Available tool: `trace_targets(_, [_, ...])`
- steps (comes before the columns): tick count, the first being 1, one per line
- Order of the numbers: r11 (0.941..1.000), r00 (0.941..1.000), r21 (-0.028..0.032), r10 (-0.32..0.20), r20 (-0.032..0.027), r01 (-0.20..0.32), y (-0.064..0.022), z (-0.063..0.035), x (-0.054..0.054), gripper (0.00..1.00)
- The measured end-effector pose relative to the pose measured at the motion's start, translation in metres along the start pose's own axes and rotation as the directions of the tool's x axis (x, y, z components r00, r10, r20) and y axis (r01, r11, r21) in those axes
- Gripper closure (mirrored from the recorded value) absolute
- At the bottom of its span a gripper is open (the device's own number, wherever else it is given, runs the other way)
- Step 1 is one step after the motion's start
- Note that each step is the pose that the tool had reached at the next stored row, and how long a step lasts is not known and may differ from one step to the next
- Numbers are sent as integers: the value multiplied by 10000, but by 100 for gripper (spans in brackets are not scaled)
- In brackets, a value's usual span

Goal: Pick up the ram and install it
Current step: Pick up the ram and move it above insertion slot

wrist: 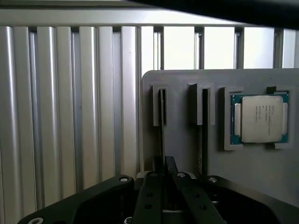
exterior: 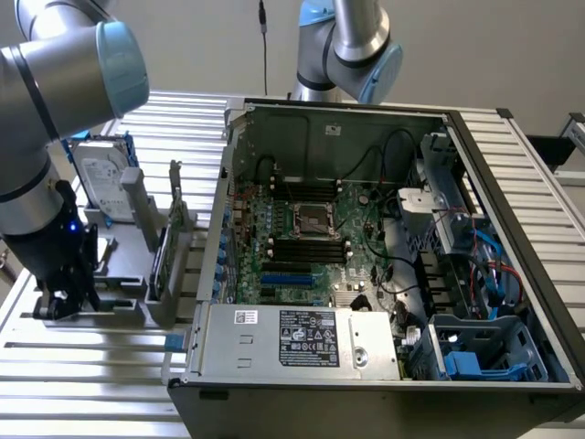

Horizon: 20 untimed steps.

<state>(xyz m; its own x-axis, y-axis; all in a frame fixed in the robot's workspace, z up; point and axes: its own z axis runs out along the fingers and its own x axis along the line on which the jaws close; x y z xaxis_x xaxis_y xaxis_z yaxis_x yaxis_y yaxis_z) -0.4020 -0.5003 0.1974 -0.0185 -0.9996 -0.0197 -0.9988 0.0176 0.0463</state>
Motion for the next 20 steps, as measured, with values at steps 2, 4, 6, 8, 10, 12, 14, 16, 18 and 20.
trace_targets(2, [10000, 10000, -24, 43, 2, -43, -3, -10, 0, 86])
trace_targets(4, [10000, 10000, -49, 79, 2, -79, -7, -24, -1, 86])
trace_targets(6, [9999, 9999, -67, 110, 3, -110, -13, -38, -1, 86])
trace_targets(8, [9999, 9999, -83, 133, 4, -133, -20, -55, -1, 86])
trace_targets(10, [9998, 9999, -101, 151, 4, -151, -26, -78, -2, 86])
trace_targets(12, [9998, 9999, -116, 162, 4, -162, -28, -108, -3, 86])
trace_targets(14, [9998, 9999, -131, 169, 4, -169, -28, -144, -4, 86])
trace_targets(16, [9997, 9998, -152, 174, 4, -174, -27, -192, -5, 86])
trace_targets(18, [9997, 9998, -181, 177, 3, -177, -28, -255, -6, 86])
trace_targets(20, [9996, 9998, -206, 181, 2, -181, -28, -333, -8, 86])
